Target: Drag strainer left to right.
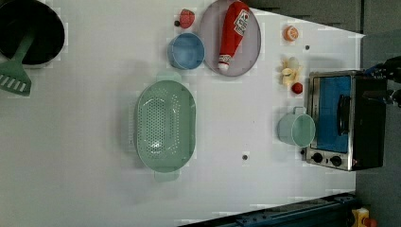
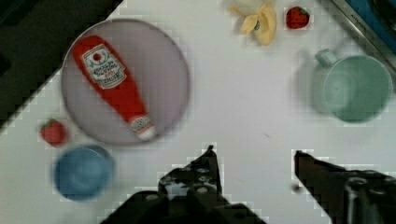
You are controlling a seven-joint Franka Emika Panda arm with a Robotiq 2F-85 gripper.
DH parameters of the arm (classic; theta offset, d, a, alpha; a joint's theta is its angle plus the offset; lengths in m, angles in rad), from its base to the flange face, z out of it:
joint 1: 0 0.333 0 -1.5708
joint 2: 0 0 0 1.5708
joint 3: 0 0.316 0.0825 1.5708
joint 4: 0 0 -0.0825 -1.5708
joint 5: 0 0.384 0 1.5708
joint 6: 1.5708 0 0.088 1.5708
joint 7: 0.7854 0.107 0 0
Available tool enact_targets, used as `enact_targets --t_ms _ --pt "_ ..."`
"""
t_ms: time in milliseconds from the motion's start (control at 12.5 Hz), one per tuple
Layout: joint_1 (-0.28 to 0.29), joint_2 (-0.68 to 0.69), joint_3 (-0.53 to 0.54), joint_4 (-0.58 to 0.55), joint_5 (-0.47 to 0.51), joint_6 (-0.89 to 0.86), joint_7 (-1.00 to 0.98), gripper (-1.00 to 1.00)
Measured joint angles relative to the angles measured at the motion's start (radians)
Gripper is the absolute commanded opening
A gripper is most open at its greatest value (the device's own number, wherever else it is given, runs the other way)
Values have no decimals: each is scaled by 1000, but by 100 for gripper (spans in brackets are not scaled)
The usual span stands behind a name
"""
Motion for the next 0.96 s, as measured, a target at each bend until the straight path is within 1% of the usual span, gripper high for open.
enact_targets --t_ms 80,160,240,320,400,560,720,960 --pt "-1 -99 -7 -114 -7 -87 0 46" --pt "4 -211 -25 -212 -6 -162 0 67" --pt "10 -312 -49 -280 1 -183 0 89" --pt "4 -399 -66 -312 -5 -192 0 100" --pt "-9 -461 -68 -308 -12 -184 0 100" --pt "-20 -501 -57 -261 11 -124 6 100" --pt "-16 -478 -2 -224 -4 -89 17 100" --pt "-4 -357 149 -235 7 -40 97 100"
